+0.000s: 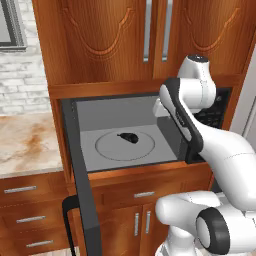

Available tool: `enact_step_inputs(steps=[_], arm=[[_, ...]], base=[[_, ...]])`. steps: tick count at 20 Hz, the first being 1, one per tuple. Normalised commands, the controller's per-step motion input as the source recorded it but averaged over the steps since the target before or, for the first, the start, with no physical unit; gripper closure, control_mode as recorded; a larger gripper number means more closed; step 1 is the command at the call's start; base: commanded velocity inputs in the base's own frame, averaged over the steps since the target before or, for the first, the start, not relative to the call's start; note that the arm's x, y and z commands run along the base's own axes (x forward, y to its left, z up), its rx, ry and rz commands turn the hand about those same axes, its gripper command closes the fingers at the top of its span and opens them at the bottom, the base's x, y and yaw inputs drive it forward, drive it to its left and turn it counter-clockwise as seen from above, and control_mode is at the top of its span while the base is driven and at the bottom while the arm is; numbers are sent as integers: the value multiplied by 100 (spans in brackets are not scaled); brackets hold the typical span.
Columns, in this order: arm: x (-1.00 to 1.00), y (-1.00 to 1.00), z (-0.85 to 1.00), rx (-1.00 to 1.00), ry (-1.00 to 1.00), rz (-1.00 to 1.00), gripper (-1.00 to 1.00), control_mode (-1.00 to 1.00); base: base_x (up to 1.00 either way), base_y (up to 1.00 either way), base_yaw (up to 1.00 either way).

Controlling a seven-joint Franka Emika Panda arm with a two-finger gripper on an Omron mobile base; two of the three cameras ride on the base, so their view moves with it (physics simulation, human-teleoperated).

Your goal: Close the microwave door.

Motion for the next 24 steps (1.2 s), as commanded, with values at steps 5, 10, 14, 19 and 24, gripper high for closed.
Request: enact_step_inputs(steps=[5, 10, 14, 19, 24], arm=[[0, 0, 0, 0, 0, 0, -100, 100], [0, 0, 0, 0, 0, 0, -100, 100], [0, 0, 0, 0, 0, 0, -100, 100], [0, 0, 0, 0, 0, 0, -100, 100], [0, 0, 0, 0, 0, 0, -100, -100]], base=[[-36, 0, 0], [-65, 0, 0], [-73, 0, 0], [-78, 0, 0], [-29, 0, 0]])
